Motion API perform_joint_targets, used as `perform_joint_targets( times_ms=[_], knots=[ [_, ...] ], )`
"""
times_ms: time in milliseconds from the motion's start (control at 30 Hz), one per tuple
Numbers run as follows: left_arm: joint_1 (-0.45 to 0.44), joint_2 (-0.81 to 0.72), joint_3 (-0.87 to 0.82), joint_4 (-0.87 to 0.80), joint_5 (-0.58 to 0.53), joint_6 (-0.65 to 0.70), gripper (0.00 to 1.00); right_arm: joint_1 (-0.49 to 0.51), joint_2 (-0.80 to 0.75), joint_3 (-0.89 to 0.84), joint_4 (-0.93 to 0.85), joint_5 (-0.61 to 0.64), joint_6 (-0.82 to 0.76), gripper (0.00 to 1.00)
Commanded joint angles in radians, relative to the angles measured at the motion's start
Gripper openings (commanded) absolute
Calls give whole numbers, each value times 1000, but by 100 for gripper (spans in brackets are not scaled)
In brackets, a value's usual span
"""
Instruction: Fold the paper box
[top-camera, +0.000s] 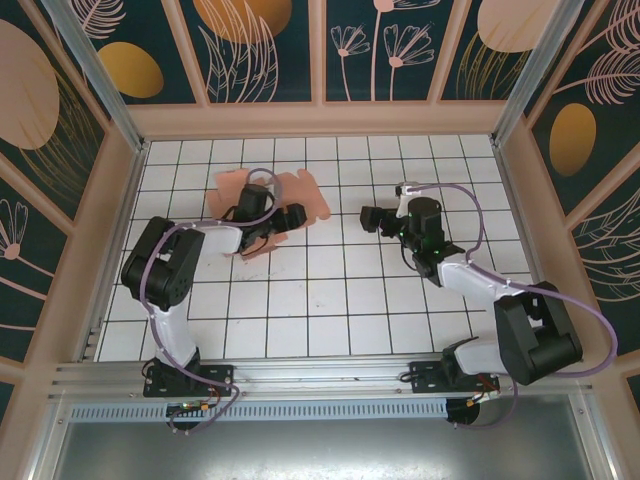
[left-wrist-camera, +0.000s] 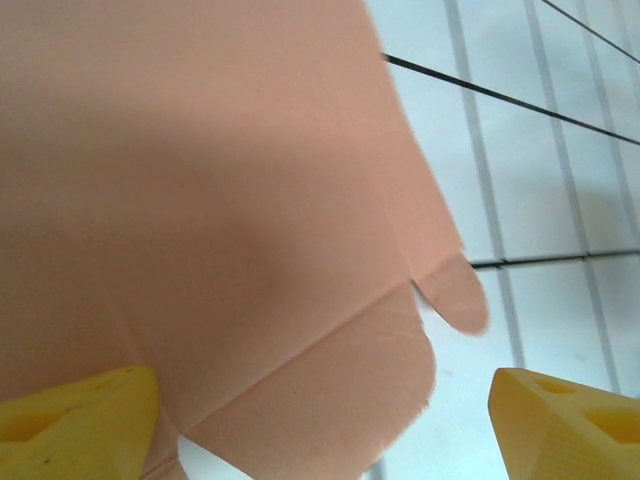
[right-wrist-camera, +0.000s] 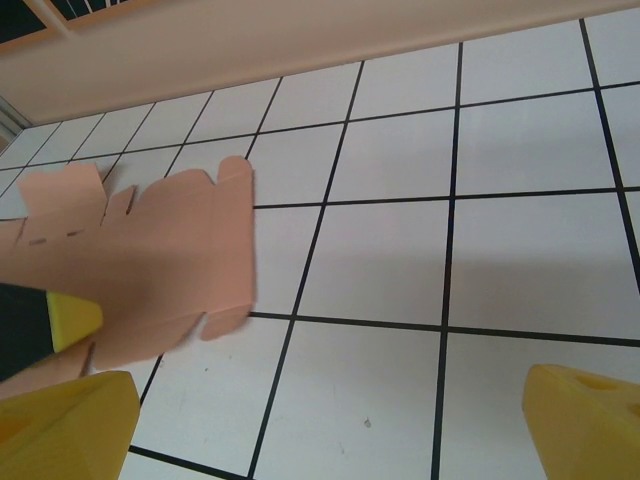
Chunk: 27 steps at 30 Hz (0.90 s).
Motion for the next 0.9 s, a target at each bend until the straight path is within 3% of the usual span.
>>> perform_joint_targets(
  times_ms=[0, 233, 533, 733, 867],
  knots=[
    [-18, -62, 43, 33, 22, -43, 87, 3, 8, 47, 5, -7, 33, 99],
    [20, -274, 13, -76, -204, 41, 94, -1, 31, 65, -10, -45, 58, 99],
    [217, -267, -128, -84, -194, 71, 92, 1, 95, 92, -11, -128, 71, 99],
    [227, -185, -116, -104, -174, 117, 86, 1, 130, 107, -15, -142, 70, 99],
    [218, -53, -13, -223, -100, 214, 78, 0, 140, 115, -24, -144, 67, 99]
  ],
)
